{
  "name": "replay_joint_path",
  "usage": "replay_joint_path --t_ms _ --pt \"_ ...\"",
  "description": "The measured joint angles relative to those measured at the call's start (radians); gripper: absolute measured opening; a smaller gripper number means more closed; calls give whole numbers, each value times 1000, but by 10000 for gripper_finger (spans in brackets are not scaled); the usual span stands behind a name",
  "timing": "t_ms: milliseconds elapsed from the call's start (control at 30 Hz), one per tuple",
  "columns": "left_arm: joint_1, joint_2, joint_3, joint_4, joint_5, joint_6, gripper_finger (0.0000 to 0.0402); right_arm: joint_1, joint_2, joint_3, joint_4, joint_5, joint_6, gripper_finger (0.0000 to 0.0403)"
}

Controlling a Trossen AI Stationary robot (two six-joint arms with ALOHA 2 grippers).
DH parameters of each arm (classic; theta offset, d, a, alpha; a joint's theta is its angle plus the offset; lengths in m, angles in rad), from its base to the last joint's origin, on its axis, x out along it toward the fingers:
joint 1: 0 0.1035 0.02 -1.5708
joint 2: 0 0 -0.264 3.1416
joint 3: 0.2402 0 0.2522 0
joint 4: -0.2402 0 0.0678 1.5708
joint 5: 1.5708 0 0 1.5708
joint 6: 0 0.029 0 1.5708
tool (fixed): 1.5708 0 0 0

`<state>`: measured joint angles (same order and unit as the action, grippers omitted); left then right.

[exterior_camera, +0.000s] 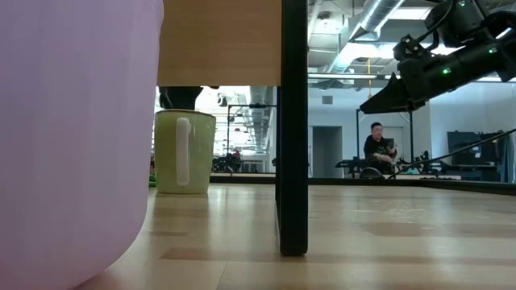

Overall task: Stack small to large cups/mugs on shelf
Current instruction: Put the light green mug on the shelf

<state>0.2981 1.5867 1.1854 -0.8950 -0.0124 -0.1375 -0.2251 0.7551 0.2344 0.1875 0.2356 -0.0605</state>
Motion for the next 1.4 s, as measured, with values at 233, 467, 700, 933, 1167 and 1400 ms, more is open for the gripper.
replay_joint_path --t_ms 233,467,700,933,1167,1400 --pt "0 0 0 -14 0 -28 193 0 0 0 0 0 8 265" --pt "0 0 0 -3 -1 -6 193 0 0 0 0 0 8 265" --pt "0 0 0 3 -2 -24 193 0 0 0 0 0 8 265" --pt "-3 0 0 4 -1 -24 193 0 0 0 0 0 8 265" --pt "-3 0 0 4 0 -24 193 0 0 0 0 0 8 265" --pt "-3 0 0 -5 0 -24 154 0 0 0 0 0 8 265"
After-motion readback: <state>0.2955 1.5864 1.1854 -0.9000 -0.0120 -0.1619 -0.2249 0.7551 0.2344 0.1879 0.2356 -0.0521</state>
